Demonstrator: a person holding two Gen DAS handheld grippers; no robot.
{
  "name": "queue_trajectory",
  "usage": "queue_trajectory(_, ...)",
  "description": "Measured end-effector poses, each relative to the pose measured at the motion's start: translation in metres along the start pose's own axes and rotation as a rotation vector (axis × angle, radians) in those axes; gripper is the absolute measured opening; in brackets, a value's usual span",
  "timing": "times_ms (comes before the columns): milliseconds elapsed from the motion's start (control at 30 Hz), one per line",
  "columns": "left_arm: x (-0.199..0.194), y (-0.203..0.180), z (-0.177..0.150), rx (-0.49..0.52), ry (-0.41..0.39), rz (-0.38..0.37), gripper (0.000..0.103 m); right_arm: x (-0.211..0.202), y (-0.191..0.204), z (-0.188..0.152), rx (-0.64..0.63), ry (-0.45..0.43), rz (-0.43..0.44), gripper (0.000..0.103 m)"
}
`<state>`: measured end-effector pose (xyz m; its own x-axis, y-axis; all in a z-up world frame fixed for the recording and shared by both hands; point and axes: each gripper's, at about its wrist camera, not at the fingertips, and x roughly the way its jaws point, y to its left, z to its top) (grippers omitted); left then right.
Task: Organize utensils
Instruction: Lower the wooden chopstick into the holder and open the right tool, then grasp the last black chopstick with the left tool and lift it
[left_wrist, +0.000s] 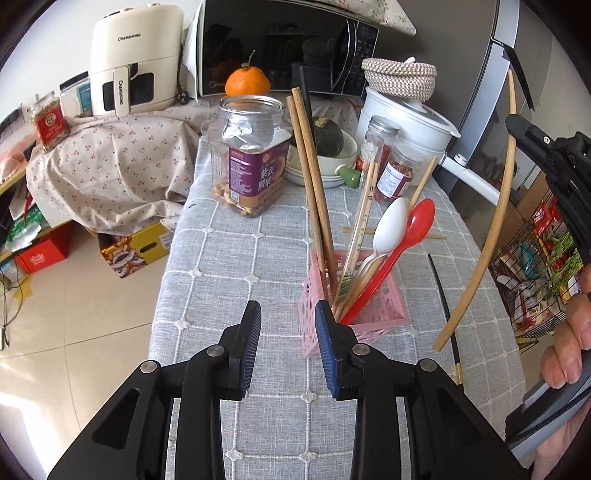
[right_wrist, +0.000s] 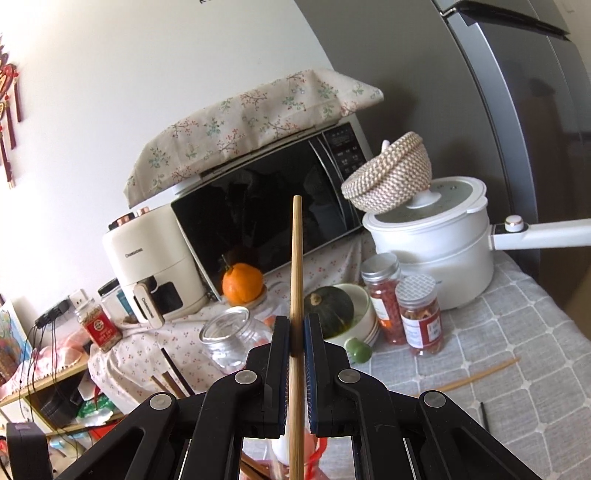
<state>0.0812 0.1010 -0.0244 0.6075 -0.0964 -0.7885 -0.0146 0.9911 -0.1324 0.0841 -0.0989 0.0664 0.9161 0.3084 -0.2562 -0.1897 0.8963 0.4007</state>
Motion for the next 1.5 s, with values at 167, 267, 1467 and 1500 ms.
queue_trajectory(167,0.004,0.007,-0.002,-0.01,0.026,-0.014,0.032,0.01,0.01,-0.002,0.007,-0.061,-0.047,0.006)
queue_trajectory(267,0.004,0.007,-0.002,-0.005,0.029,-0.013,0.033,0.014,0.014,-0.007,-0.001,-0.093,-0.081,0.006)
queue_trajectory(1467,0.004,-0.03,-0.01,0.101,0.024,-0.013,0.069,-0.013,-0.04,-0.018,0.045,0.181,-0.041,0.051)
queue_trajectory(1500,0.004,-0.034,-0.011,0.108,0.032,-0.016,0.069,-0.016,-0.045,-0.017,0.045,0.192,-0.049,0.052)
